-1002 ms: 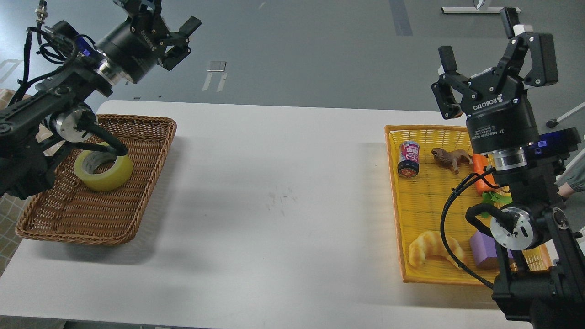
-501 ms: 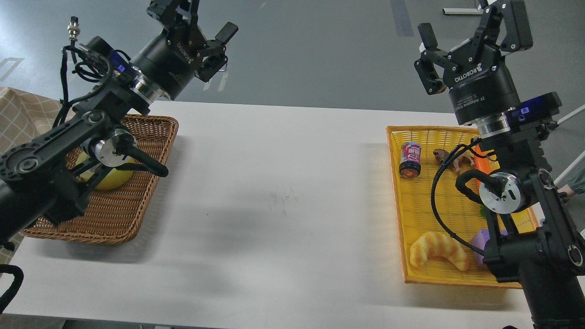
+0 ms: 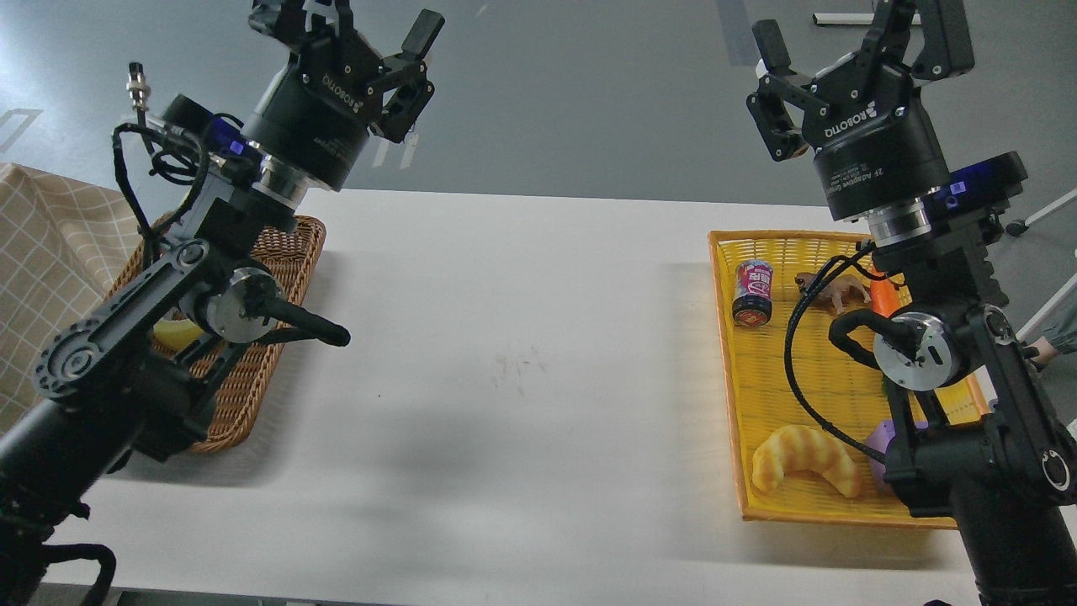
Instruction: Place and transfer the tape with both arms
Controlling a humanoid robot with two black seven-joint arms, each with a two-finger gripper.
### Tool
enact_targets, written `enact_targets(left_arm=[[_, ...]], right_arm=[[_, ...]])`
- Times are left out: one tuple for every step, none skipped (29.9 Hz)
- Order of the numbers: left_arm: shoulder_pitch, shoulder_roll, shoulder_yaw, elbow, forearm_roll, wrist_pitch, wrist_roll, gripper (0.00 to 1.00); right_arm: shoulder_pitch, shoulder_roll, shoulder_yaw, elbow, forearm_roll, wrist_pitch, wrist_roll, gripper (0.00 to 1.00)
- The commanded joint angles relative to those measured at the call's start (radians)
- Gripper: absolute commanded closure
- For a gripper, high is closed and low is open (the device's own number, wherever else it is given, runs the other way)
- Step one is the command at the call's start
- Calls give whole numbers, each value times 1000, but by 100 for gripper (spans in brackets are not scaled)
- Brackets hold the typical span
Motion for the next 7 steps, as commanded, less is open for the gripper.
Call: enact_targets(left_arm=[[49, -38, -32, -8, 51, 0, -2, 2], [49, -38, -33, -6, 68, 0, 0, 2], [50, -38, -35, -1, 95, 0, 0, 2], [50, -40, -35, -1, 106, 0, 2, 2], [50, -40, -35, -1, 103, 0, 3, 2], [49, -40, -36, -1, 103, 0, 6, 2], [49, -40, -38, -1, 106, 0, 8, 2]], right_arm=[[1, 0, -28, -19, -9, 1, -23, 0], [1, -1, -29, -20, -9, 1, -31, 0], [3, -12, -29, -20, -9, 1, -46, 0], [4, -17, -28, -20, -9, 1, -54, 0], [6, -17, -29, -20, -9, 1, -56, 0], [6, -18, -29, -20, -9, 1, -56, 0], [4, -20, -31, -19, -9, 1, -56, 0]])
